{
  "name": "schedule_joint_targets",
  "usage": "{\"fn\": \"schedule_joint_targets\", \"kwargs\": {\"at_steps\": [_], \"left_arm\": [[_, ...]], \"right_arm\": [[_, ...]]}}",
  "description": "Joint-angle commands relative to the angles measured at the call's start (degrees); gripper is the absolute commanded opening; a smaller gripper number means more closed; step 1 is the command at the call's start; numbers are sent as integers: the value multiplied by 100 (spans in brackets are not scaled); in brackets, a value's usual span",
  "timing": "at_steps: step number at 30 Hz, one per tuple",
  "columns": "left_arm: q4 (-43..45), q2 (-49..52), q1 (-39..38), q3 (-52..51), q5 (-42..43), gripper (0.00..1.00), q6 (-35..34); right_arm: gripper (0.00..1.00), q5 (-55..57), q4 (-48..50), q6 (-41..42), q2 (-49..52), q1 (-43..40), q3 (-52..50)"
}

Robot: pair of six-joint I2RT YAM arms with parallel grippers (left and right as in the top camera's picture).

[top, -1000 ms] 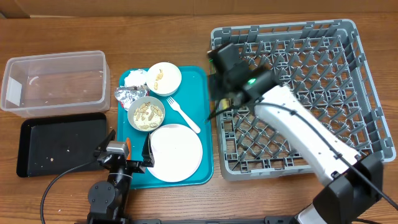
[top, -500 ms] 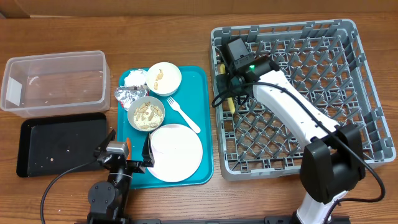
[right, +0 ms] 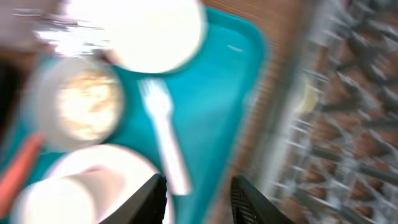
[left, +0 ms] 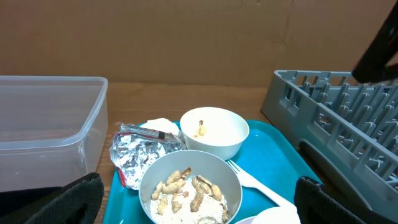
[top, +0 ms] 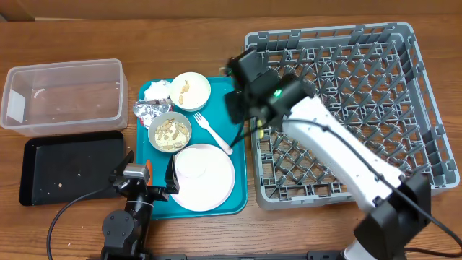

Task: Sort waste into correct bins and load items into the dishwasher rack
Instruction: 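Move the right gripper back to the white fork and grasp it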

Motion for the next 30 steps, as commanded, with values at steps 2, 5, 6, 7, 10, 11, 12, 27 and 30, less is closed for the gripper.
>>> {"fn": "schedule_joint_targets", "kwargs": {"at_steps": [2,5,6,7,10,11,12,27,30], "left_arm": [[-11,-50,26,-20,-37,100,-79],[-11,-50,26,-20,-37,100,-79],[-11,-50,26,-20,-37,100,-79],[-11,-50,26,-20,-37,100,-79],[-11,-50,26,-20,-37,100,-79],[-11,-50,26,-20,-37,100,-79],[-11,-50,26,-20,-35,100,-79],[-11,-50,26,-20,-37,100,-79],[-11,-50,26,-20,-37,100,-79]], "right_arm": [[37,-26,238,-26,238,282,-162],[37,-33,431,-26,527,295,-297],[37,-37,498,-26,610,295,-345],[37,-79,577,-28,708,295,-391],[37,-258,695,-94,1003,295,-420],[37,-323,737,-138,1110,299,-420],[37,-330,774,-138,1200,308,-420],[38,-494,1309,-179,2133,372,-420],[38,-501,1314,-236,2223,376,-420]]}}
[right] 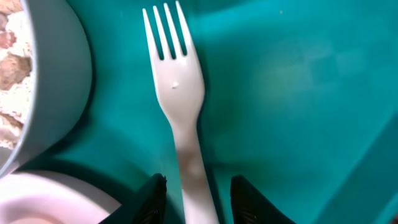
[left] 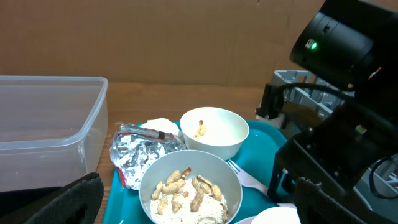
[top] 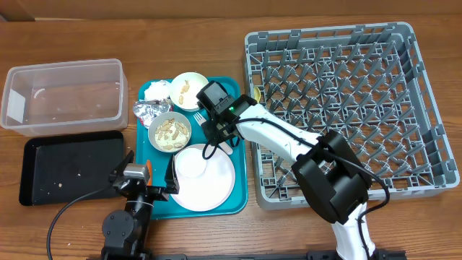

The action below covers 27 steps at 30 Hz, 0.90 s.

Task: Sort waste into correct bins and load items into the dishwasher rack
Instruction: 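Move the right gripper back to the white fork and grasp it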

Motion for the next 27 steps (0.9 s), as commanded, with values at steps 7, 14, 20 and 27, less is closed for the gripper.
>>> {"fn": "schedule_joint_targets", "kwargs": {"at_steps": [7,14,20,27], "left_arm": [[-11,-50,26,-20,-35,100,-79],[-11,-50,26,-20,-37,100,-79],[-11,-50,26,-20,-37,100,-79],[-11,-50,26,-20,-37,100,-79]], "right_arm": [[35,341,92,-155,188,44,-15],[18,752,-9,-153,308,42,-15],[12,1073,-243,-151,304,42,-13],[7,1071,-791,-149,197,44,297]]}}
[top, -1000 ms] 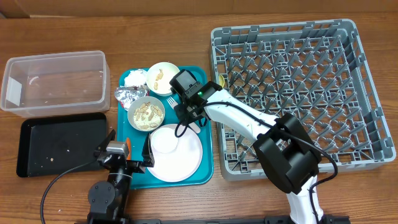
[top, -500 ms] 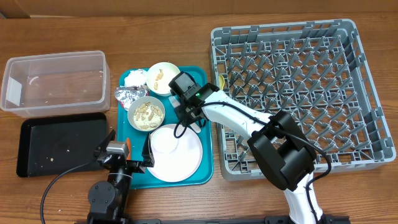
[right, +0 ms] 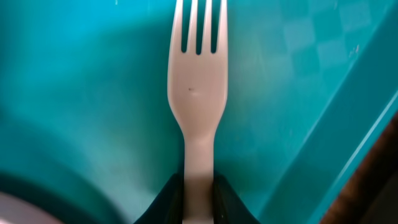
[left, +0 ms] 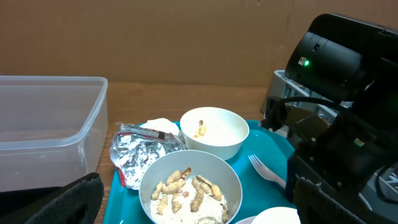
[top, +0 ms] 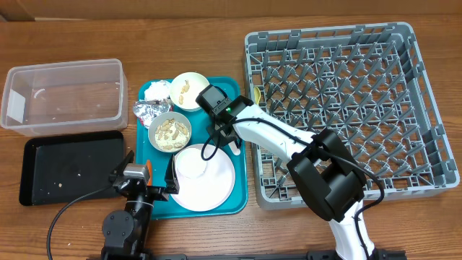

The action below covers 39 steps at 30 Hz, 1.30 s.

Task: Sort waste into correct bins and load items into the dishwasher rack
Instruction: 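Move the right gripper back to the white fork and grasp it, then carry the white fork into the rack beside the spoon and release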

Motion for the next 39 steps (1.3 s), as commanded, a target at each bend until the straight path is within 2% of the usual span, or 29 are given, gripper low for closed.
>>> {"fn": "schedule_joint_targets", "kwargs": {"at_steps": [1,12,20,24,32,39], "left_arm": [[-11,-50,26,-20,-37,100,-76],[-11,-50,26,-20,-37,100,-76],[-11,-50,26,-20,-37,100,-76],[-11,-50,26,-20,-37,100,-76],[-11,-50,26,-20,-37,100,-76],[-11,-50,26,-20,-35,100,-76]], "right_arm": [[7,168,-337,0,-13,7,260],[4,122,-1410,304,-1130,2,1189],[4,125,-1646,459,-2048,-306,1268],[4,118,-1775,459,-2105,-673,1255],[4,-299,-1394,452,-2050,-1473,538],[4,-382,-671,426,-1853,-1502,-439]]}}
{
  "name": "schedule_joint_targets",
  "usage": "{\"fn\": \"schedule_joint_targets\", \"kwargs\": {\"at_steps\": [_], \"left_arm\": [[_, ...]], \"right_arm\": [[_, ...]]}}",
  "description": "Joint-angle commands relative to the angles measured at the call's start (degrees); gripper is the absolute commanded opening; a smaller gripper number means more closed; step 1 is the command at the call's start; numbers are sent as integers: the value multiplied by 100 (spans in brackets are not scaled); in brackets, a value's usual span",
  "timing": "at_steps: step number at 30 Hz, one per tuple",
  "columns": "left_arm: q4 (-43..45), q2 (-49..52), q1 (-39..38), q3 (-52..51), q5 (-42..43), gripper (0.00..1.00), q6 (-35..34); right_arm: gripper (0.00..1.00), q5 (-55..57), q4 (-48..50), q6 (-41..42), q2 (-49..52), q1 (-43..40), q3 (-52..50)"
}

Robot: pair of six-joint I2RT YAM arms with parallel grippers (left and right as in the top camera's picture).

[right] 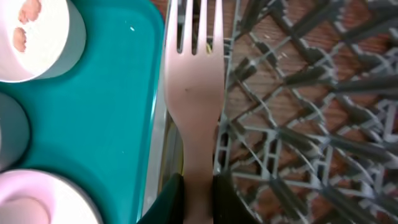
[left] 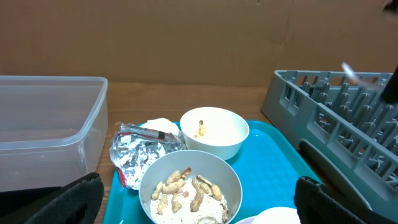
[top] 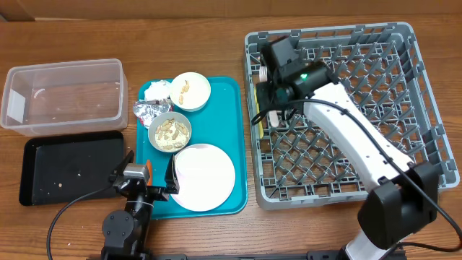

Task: Sort waste into correct bins and load items into the dishwasher rack
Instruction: 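Carry the white fork into the rack beside the spoon and release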

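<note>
My right gripper (top: 273,101) is shut on the handle of a white plastic fork (right: 194,93), tines pointing away from the camera. It hangs over the left edge of the grey dishwasher rack (top: 426,108); the fork (top: 274,115) shows white below the wrist. On the teal tray (top: 231,144) stand a bowl of peanuts (left: 189,190), a small white bowl (left: 214,132), crumpled foil (left: 140,152), a white napkin (top: 156,91) and a white plate (top: 206,175). My left gripper (left: 199,211) is open at the tray's near edge, holding nothing.
A clear plastic bin (top: 61,90) stands at the far left, with a black tray (top: 68,166) in front of it. The rack fills the right half of the wooden table. Brown cardboard backs the scene in the left wrist view.
The right gripper, then shut on the fork lying on the teal tray, now holds it up over the rack's left edge. The tray spot beside the plate is bare. The left arm is unmoved.
First the right gripper was open above the tray's right side. Then it was low over the fork, fingers either side of the handle. Then it was shut on the handle on the tray. Now it holds the fork over the rack.
</note>
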Motion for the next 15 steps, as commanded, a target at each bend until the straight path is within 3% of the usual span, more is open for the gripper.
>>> {"fn": "schedule_joint_targets", "kwargs": {"at_steps": [1,2,3,4,15], "left_arm": [[-11,-50,26,-20,-37,100,-79],[-11,-50,26,-20,-37,100,-79],[-11,-50,26,-20,-37,100,-79],[-11,-50,26,-20,-37,100,-79],[-11,-50,26,-20,-37,100,-79]], "right_arm": [[5,-76,286,0,166,63,-382],[11,-72,352,0,168,68,-444],[33,-70,415,-26,168,70,-481],[44,-61,437,-22,168,70,-476],[46,-380,-219,181,-1019,308,339]]}}
